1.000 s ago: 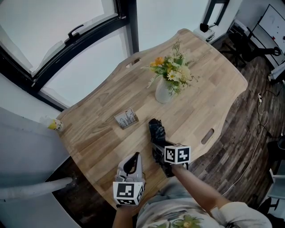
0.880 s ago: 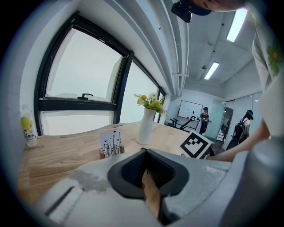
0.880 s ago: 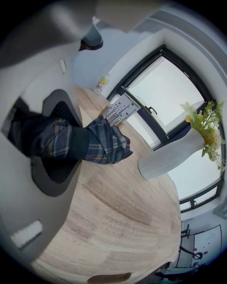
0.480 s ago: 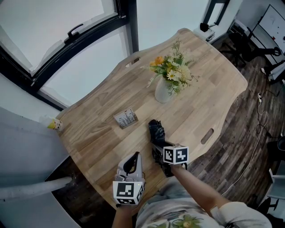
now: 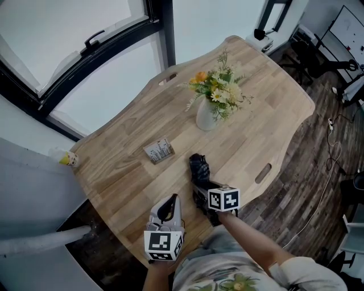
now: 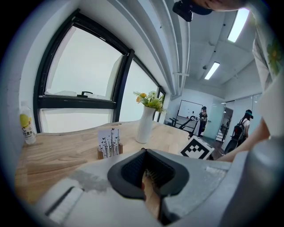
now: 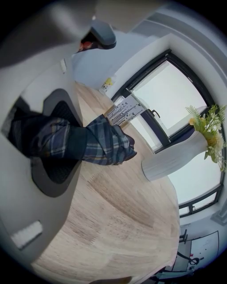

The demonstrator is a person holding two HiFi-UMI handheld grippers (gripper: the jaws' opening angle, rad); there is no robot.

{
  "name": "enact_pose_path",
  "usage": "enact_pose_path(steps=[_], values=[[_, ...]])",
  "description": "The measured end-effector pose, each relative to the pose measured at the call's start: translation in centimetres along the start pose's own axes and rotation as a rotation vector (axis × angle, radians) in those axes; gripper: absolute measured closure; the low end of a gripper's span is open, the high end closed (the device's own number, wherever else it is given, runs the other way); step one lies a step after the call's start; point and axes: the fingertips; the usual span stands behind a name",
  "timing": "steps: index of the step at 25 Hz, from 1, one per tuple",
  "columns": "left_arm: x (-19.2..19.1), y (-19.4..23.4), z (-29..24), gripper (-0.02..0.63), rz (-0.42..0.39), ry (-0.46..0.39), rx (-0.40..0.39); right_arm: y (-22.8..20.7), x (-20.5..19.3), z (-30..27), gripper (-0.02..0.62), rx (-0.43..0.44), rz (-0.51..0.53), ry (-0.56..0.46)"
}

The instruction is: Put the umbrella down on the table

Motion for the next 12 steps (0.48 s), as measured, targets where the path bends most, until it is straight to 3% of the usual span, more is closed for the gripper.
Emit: enact_pose_path(steps=[12], values=[[-0.32, 0.2, 0.5, 0.601, -0.005, 0.002, 0.018, 0.58, 0.72, 0.38, 0.325, 0.065, -0.03, -0.024]])
Point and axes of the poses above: the fingertips, and each gripper's own axes: z backward along the fingers, y to its left, x out of its top, and after that the axes turned 14 degrees about x, right-handed
